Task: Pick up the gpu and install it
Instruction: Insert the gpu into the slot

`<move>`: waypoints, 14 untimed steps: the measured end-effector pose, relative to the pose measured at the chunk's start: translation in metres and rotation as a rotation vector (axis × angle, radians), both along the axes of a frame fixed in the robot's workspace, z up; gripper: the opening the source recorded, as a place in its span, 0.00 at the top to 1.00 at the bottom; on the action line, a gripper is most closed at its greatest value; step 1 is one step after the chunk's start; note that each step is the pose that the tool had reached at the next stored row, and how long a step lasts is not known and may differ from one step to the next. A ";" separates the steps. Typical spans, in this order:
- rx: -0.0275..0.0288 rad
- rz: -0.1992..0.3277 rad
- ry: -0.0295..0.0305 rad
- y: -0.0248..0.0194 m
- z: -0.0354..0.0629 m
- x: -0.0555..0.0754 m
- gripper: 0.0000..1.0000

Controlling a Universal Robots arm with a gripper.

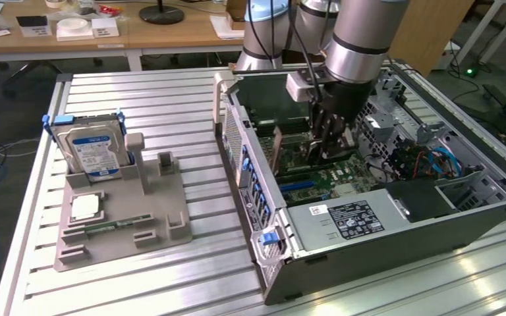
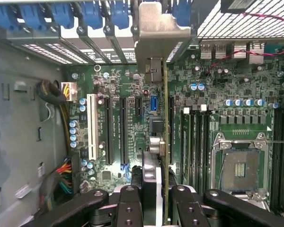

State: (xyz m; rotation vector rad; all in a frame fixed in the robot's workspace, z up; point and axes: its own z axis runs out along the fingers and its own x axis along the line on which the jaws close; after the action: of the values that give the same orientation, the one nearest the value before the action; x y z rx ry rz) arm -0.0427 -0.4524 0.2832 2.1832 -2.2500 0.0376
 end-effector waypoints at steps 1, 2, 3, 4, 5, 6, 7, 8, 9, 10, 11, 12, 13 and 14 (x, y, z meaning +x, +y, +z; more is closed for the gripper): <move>0.0000 0.000 -0.0002 0.0003 -0.0018 0.000 0.72; 0.0000 0.000 -0.0007 0.0006 -0.0036 0.000 0.72; 0.0000 0.001 -0.0018 0.0008 -0.0054 0.000 0.72; 0.0000 0.001 -0.0037 0.0013 -0.0068 0.000 0.72; -0.0001 0.001 -0.0068 0.0018 -0.0081 0.000 0.72; -0.0001 0.002 -0.0102 0.0022 -0.0093 0.000 0.72; 0.0000 0.002 -0.0118 0.0025 -0.0101 0.000 0.72; -0.0002 0.002 -0.0118 0.0024 -0.0101 0.000 0.72; -0.0002 0.002 -0.0118 0.0024 -0.0101 0.000 0.72; -0.0002 0.002 -0.0118 0.0024 -0.0101 0.000 0.72; -0.0001 0.002 -0.0119 0.0024 -0.0102 0.000 0.72; -0.0001 0.002 -0.0119 0.0024 -0.0102 0.000 0.72; 0.0000 0.002 -0.0119 0.0024 -0.0102 -0.001 0.72; 0.0001 0.002 -0.0121 0.0025 -0.0103 -0.001 0.72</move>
State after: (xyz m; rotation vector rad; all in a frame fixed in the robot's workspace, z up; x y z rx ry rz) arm -0.0441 -0.4499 0.2729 2.1911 -2.2543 0.0508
